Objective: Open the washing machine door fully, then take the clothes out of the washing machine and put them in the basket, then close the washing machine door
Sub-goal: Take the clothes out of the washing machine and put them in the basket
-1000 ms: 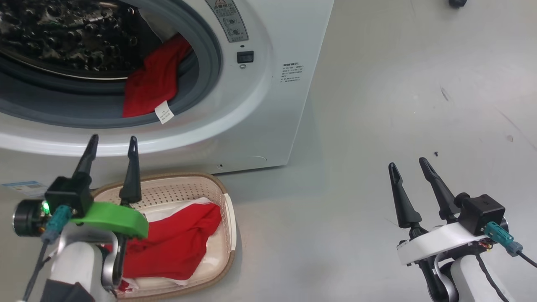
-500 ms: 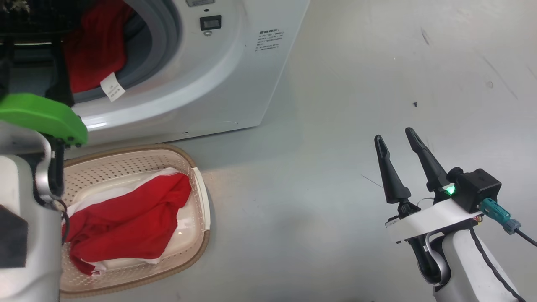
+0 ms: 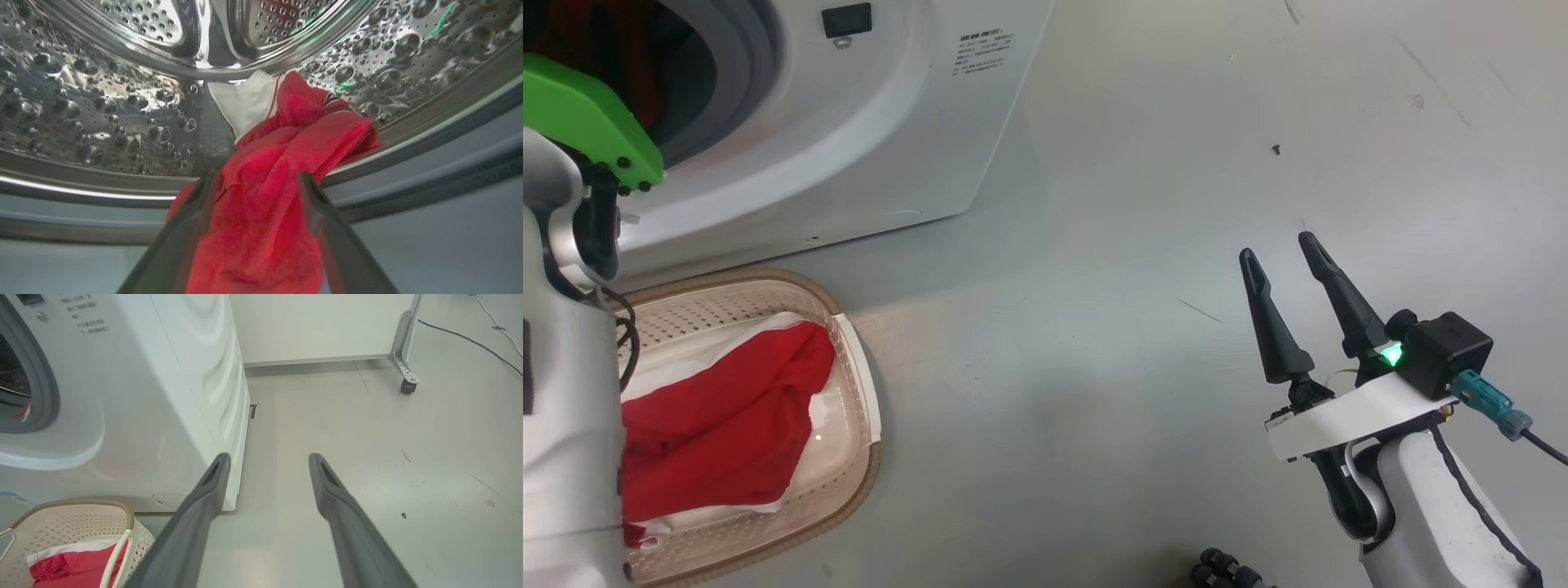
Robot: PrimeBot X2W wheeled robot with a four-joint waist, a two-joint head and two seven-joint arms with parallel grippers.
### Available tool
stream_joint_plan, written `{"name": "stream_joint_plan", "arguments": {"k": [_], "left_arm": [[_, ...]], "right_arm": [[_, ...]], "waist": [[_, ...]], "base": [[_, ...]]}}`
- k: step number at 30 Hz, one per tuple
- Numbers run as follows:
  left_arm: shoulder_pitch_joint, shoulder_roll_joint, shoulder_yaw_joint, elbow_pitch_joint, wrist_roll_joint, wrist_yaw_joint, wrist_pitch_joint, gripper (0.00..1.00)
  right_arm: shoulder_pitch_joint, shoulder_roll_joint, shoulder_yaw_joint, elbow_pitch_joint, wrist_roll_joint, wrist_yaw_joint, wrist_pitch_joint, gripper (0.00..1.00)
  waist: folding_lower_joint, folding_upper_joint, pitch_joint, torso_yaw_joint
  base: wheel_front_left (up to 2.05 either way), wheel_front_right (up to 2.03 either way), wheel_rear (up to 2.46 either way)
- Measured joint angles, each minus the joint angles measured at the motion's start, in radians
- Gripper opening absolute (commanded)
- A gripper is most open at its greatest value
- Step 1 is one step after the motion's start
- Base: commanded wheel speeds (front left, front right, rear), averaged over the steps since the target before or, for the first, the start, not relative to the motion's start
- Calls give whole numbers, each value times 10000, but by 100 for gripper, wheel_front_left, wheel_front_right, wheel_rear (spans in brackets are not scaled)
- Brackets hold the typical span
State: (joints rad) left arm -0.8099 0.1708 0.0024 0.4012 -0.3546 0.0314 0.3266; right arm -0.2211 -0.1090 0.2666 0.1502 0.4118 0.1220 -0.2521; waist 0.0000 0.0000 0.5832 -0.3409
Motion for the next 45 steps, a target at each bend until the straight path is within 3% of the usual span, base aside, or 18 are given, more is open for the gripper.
{"name": "stream_joint_plan", "arguments": {"k": [16, 32, 34, 35, 45], "left_arm": [[-1377, 222, -305, 1547, 222, 19, 788, 100], [-1983, 343, -556, 2550, 336, -297, 915, 100], [-2018, 343, -583, 2667, 336, -378, 915, 28], [-2045, 343, -610, 2696, 336, -382, 899, 0], [-2098, 324, -640, 3177, 336, -497, 568, 0]], "right_arm": [[-219, 2, 88, 25, 2, 0, 0, 100], [-446, 23, 0, 40, 15, 0, 0, 100], [-469, 25, -4, 58, 15, 0, 0, 100], [-476, 27, -6, 67, 15, 0, 0, 100], [-554, 31, -82, 115, 13, 0, 0, 100]], "waist": [[0, 0, 311, -229], [0, 0, 450, -274], [0, 0, 444, -263], [0, 0, 440, -257], [0, 0, 348, -174]], "base": [[0, 0, 0], [0, 0, 0], [0, 0, 0], [0, 0, 0], [0, 0, 0]]}}
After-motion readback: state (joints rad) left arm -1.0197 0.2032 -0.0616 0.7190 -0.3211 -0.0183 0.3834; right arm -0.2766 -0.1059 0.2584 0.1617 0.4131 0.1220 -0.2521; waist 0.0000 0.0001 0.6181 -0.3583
